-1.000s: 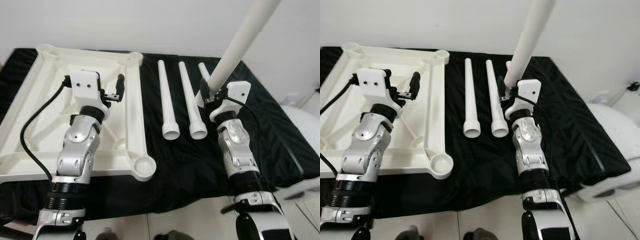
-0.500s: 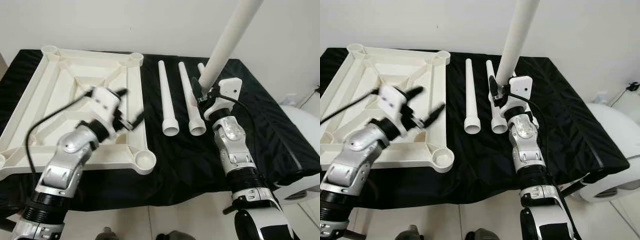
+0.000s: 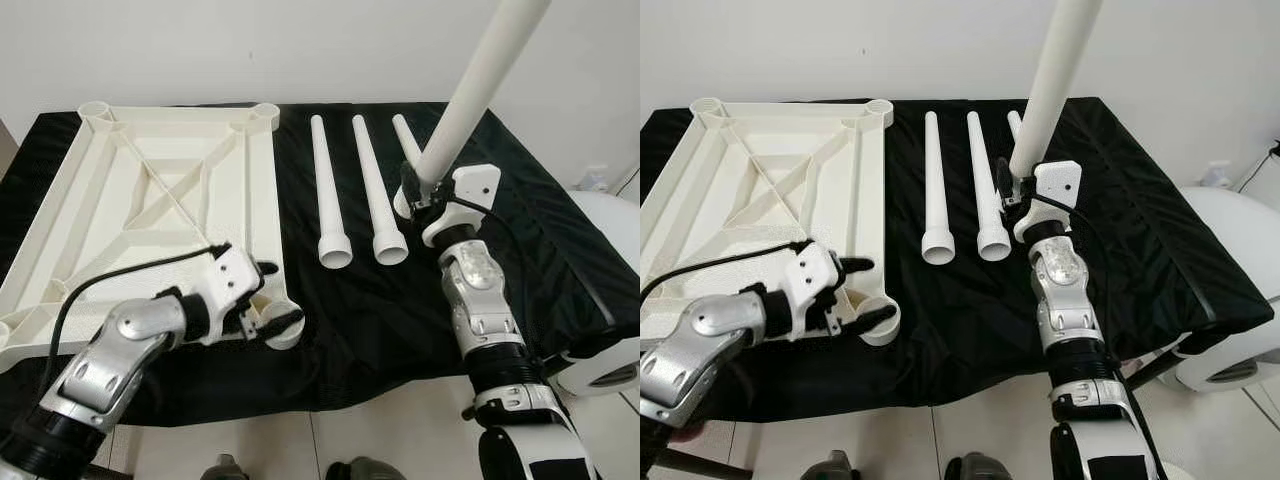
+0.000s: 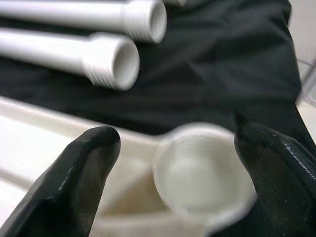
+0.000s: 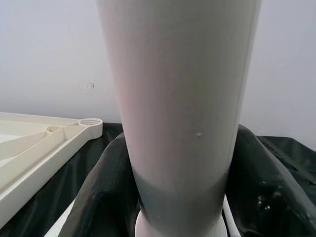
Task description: Building children table
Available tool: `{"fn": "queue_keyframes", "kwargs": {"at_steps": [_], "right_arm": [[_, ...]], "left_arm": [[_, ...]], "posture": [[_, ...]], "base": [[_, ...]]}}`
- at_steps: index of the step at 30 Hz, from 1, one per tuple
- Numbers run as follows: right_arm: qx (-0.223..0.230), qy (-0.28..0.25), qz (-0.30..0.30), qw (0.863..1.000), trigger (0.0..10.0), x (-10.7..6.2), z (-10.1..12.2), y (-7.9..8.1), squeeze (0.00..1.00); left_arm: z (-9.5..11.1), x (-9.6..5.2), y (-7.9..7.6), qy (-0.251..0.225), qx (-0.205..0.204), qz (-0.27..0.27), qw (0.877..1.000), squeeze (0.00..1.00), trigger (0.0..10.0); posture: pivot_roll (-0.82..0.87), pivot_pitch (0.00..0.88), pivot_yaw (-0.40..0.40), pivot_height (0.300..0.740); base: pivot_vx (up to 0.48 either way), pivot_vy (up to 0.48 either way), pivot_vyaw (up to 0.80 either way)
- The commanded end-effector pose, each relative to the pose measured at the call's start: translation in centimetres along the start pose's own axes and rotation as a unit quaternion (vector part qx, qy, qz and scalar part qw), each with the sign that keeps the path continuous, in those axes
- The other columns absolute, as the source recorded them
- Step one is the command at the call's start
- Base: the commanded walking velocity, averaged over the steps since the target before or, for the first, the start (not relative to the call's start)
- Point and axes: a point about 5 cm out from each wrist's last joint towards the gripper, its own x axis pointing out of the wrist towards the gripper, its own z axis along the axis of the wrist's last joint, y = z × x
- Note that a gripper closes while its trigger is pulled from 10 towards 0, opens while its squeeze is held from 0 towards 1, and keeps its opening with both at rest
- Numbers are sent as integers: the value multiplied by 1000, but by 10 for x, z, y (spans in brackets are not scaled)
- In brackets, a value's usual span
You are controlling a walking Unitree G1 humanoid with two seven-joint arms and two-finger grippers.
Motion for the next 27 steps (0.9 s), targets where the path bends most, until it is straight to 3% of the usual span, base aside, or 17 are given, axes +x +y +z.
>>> {"fn": "queue_keyframes", "kwargs": {"at_steps": [1,9,15,22,23,24,25,27], "right_arm": [[-7,-10,-6,1000,10000,0,4,-4,0],[-11,-7,2,1000,10000,1,3,-2,0],[-11,-6,3,1000,10000,0,3,-1,0],[-13,-1,7,1000,10000,-1,2,-1,0],[-14,-2,7,1000,10000,-1,2,-1,0],[-16,-2,8,1000,10000,0,2,-1,0],[-18,-2,8,1000,10000,0,3,-2,0],[-21,-3,7,1000,10000,-1,4,-3,0]], "left_arm": [[-4,-6,-1,20,3,-19,1000,0,10000],[-20,-39,1,96,7,-43,994,0,10000],[-23,-41,-1,100,-1,-44,994,0,10000],[-29,-33,-10,110,-12,-54,992,0,10000],[-30,-31,-10,113,-10,-56,992,0,4275],[-31,-28,-10,116,-9,-56,992,0,2706],[-31,-26,-9,117,-9,-59,991,0,0],[-31,-23,-9,116,-9,-61,991,0,0]], "posture": [[58,0,-19,740],[72,0,-24,740],[72,0,-24,740],[66,0,-32,740],[64,0,-31,740],[58,0,-32,740],[54,0,-31,740],[52,0,-31,740]], "base": [[0,0,0],[0,0,0],[0,0,0],[0,0,0],[0,0,0],[0,0,0],[0,0,0],[0,0,0]]}}
